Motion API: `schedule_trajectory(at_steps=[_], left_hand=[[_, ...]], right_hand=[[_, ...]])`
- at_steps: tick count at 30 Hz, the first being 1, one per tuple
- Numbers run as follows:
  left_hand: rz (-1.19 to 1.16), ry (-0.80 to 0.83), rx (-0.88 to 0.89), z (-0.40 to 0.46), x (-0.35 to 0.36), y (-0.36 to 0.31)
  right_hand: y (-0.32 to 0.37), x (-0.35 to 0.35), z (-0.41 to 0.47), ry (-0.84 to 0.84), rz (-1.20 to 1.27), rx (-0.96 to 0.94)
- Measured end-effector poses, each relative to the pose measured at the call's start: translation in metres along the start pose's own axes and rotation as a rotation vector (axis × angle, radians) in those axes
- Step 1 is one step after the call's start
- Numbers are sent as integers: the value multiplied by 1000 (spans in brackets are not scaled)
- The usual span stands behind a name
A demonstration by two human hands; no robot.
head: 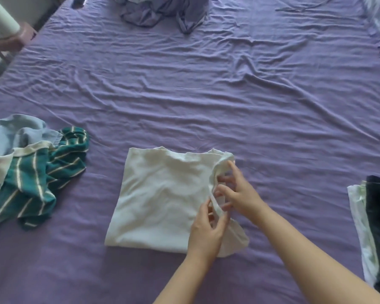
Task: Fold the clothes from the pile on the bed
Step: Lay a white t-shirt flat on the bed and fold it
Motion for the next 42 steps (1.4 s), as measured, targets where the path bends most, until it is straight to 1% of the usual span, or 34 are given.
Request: schedule_trajectory(at_steps=[1, 2, 3, 4, 5, 7, 8, 9, 10, 13, 15, 17, 18, 21, 24, 27, 29, 34, 38, 40, 42], left_hand=[[-14, -42, -42, -1, -6, 3], [7, -83, -78, -1, -13, 6], [39, -116, -109, -1, -20, 9], [68, -137, -136, 1, -25, 12], [105, -144, -162, 2, -27, 14], [223, -134, -217, 5, -27, 19], [292, -129, -232, 6, -26, 20], [357, -133, -238, 8, -27, 22], [404, -144, -238, 9, -30, 25], [405, -166, -167, 9, -42, 26], [382, -144, -56, 7, -47, 22], [340, -125, 19, 7, -54, 20], [319, -118, 34, 8, -58, 20], [243, -95, 52, 12, -72, 23], [218, -85, 85, 12, -90, 24], [248, -116, 113, 10, -123, 27], [260, -142, 100, 10, -150, 33], [316, -209, 49, 10, -215, 52], [308, -229, -55, 16, -250, 74], [361, -212, -74, 22, -256, 81], [439, -166, -101, 31, -257, 86]], right_hand=[[1, 16, 1, 110, 122, 68], [4, 29, 2, 193, 175, 103], [7, 38, 4, 244, 143, 102], [11, 41, 7, 251, 35, 66], [17, 39, 12, 216, -186, -32], [33, 37, 22, 111, -695, -317], [39, 38, 25, 87, -877, -419], [42, 39, 29, 86, -1018, -467], [42, 42, 34, 117, -1160, -491], [36, 66, 45, 365, -1625, -570], [33, 79, 50, 474, -1813, -595], [34, 85, 55, 504, -1932, -566], [37, 88, 56, 491, -1970, -557], [55, 92, 58, 382, -1978, -573], [80, 96, 60, 260, -1921, -636], [103, 115, 59, 208, -1806, -738], [114, 135, 62, 199, -1725, -757], [124, 192, 75, 187, -1579, -717], [121, 231, 87, 139, -1538, -694], [113, 242, 93, 122, -1499, -631], [101, 240, 95, 78, -1450, -518]])
Point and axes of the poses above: each hand's wrist, its own z-axis towards the middle knuckle, its own x-axis out of the palm, y = z × x, the point moved 8 cm from there along z, towards the middle knuckle
